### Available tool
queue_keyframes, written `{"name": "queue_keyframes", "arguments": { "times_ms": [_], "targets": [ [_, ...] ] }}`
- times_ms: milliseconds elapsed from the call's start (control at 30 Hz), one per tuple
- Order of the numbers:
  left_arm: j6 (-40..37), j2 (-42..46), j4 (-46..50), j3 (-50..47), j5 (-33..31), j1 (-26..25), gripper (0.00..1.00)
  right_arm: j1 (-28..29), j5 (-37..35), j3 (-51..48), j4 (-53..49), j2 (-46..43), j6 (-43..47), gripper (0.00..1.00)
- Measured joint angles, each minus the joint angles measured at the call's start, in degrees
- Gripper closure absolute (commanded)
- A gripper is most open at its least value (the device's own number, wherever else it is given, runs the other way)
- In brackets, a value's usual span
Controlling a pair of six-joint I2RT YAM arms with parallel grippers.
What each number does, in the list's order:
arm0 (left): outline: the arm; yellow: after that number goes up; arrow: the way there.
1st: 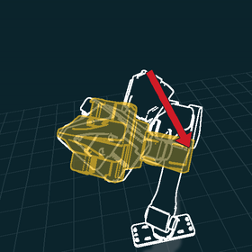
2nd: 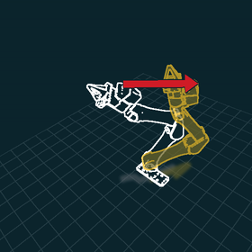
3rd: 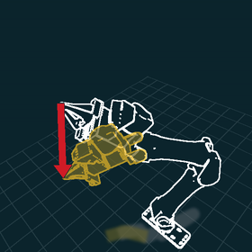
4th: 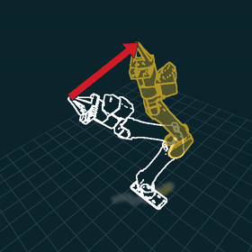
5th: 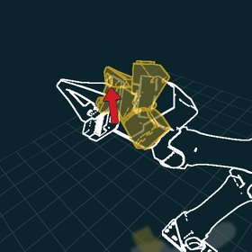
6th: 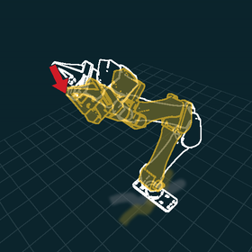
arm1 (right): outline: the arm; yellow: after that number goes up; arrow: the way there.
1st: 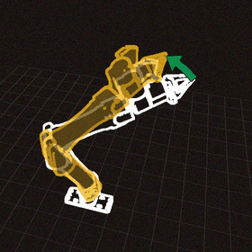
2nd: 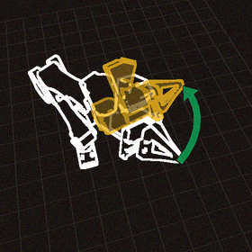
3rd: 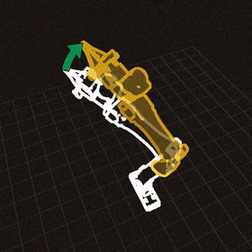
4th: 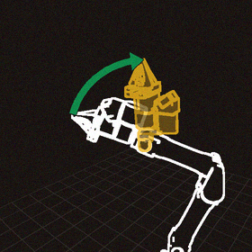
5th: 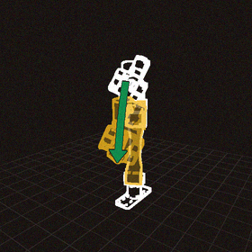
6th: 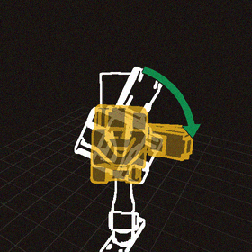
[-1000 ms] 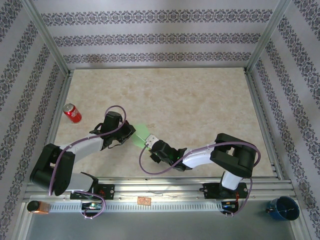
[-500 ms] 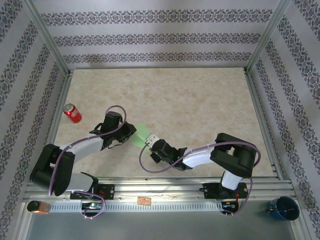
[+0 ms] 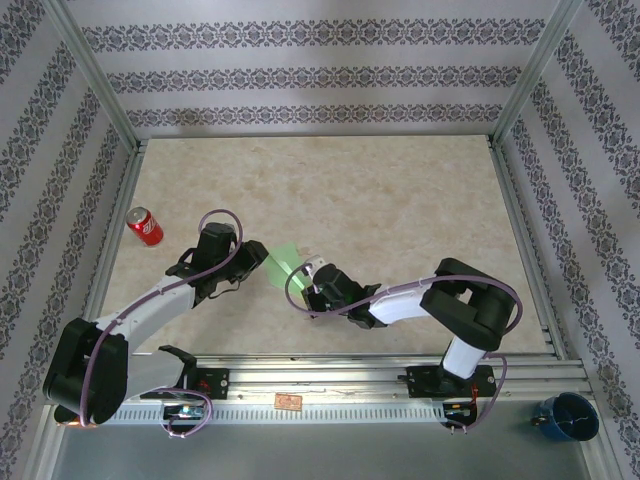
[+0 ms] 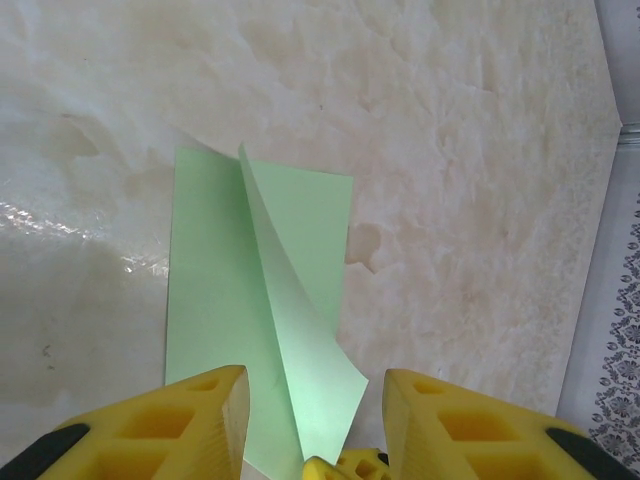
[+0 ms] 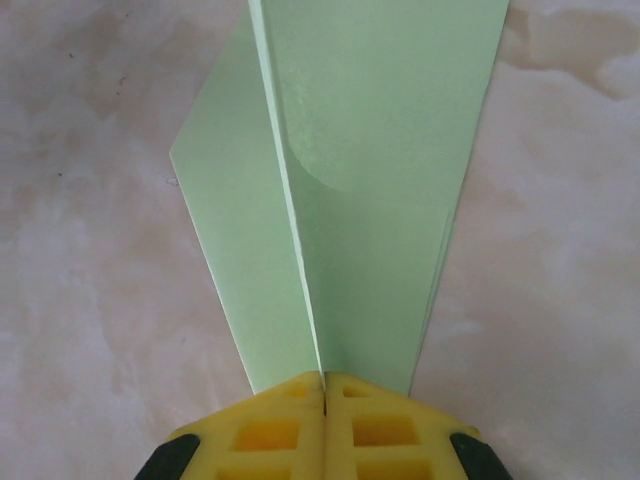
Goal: Fold a paper plane with a square sheet of paper (pick it up from the middle)
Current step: Fourth fold the wing at the center of the table.
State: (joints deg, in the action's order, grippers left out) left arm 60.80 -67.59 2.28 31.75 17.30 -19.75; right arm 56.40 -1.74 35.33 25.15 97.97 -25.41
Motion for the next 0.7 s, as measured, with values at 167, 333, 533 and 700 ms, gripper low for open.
{"name": "queue_keyframes", "arguments": {
  "times_ms": [167,333,533,700],
  "targets": [
    [0.02,-0.09,-0.07,0.0,0.5,0.0,0.61,-2.08,5.11,0.61,0.22,0.87,-3.69,1.0],
    [0.02,-0.31,-0.15,-0.11,1.27,0.0,0.62,-3.34,8.59,0.66,0.87,1.22,-6.8,1.0],
    [0.04,-0.44,-0.76,-0.52,2.1,0.0,0.64,-5.25,13.66,0.66,2.27,2.05,-11.06,1.0],
    [0.04,-1.53,-1.9,-0.72,2.6,0.0,0.66,-7.3,19.23,0.66,4.72,3.34,-15.19,1.0]
  ]
}}
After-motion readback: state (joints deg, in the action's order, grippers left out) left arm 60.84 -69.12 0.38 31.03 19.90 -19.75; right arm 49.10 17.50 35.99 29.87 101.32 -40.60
